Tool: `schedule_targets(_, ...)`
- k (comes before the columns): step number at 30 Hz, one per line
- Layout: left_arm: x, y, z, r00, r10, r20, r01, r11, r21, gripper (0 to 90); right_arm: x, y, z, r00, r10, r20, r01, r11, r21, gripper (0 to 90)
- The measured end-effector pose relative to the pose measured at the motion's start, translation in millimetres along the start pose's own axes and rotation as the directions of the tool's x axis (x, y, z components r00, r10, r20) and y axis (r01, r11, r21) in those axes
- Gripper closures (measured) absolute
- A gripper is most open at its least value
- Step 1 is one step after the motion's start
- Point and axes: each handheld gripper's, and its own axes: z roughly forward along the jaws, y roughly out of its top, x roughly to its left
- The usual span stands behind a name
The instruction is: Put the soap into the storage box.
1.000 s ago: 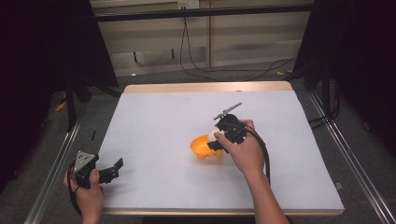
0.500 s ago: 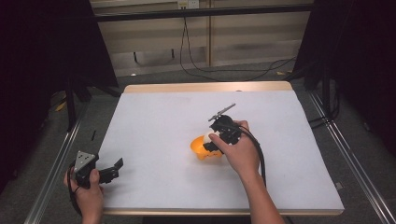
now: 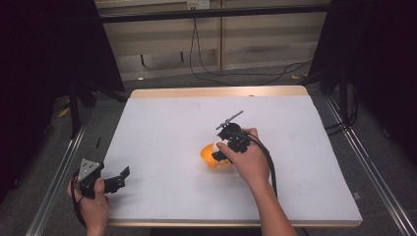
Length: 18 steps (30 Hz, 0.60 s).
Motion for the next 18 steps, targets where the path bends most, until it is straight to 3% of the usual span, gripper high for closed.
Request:
schedule_targets(9,-0.2,-0.1,0.1,1.0000,-0.002,0.001,0.002,1.0000,0.000,0.4,0.9,-2.0,4.1,1.0000,0.004,0.004,-0.004,1.000,-0.004,24.0)
schedule_targets(12,-0.4,-0.1,0.4,1.0000,-0.005,0.002,0.005,1.0000,0.000,0.4,-1.1,-1.7,-1.9,0.9999,0.015,-0.007,-0.015,0.999,-0.050,27.1)
schedule_targets(18,-0.2,-0.1,0.2,1.0000,-0.002,0.002,0.002,1.0000,0.000,0.4,-1.3,-3.0,-9.9,0.9998,0.018,0.007,-0.017,0.998,-0.055,24.5)
